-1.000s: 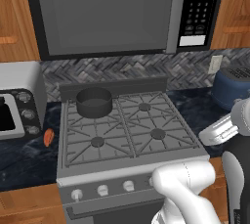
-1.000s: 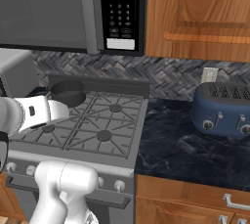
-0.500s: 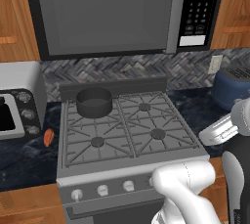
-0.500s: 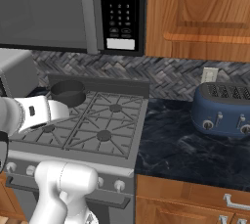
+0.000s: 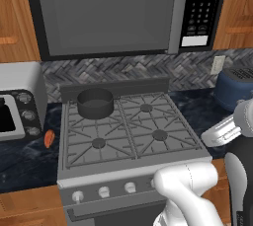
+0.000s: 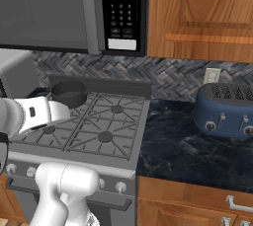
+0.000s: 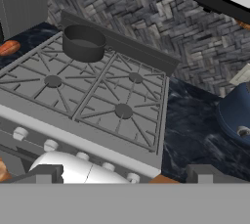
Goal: Turn on the burner for the pot on the stove. Wait thirty seconds for the pot to heat up. Then add the sweet potato to the pot.
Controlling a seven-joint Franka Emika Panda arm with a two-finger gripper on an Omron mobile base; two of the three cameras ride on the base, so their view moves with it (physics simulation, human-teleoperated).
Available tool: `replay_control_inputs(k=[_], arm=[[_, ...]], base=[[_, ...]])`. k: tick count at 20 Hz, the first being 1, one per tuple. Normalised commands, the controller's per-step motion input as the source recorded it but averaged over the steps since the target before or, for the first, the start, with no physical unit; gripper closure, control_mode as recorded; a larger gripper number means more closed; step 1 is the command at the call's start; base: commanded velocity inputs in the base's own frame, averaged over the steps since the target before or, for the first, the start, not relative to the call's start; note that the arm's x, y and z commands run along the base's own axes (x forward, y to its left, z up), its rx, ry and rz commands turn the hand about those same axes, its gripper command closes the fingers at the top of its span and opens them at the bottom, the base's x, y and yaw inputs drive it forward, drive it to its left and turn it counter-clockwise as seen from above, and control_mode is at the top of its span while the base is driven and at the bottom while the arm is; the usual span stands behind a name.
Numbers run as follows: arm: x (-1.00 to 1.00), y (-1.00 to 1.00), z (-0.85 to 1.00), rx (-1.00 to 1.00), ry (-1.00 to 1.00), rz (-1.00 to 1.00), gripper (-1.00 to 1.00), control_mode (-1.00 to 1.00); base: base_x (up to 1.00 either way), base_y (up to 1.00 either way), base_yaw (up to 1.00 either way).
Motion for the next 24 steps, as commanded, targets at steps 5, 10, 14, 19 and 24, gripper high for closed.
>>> replay_control_inputs(k=[5,10,14,19,24], arm=[[0.0,0.0,0.0,0.0,0.0,0.0,-1.0,-1.0],[0.0,0.0,0.0,0.0,0.0,0.0,-1.0,-1.0],[0.0,0.0,0.0,0.0,0.0,0.0,-1.0,-1.0],[0.0,0.0,0.0,0.0,0.0,0.0,-1.0,-1.0],[0.0,0.0,0.0,0.0,0.0,0.0,-1.0,-1.0]], base=[[0.0,0.0,0.0],[0.0,0.0,0.0],[0.0,0.0,0.0],[0.0,0.0,0.0],[0.0,0.0,0.0]])
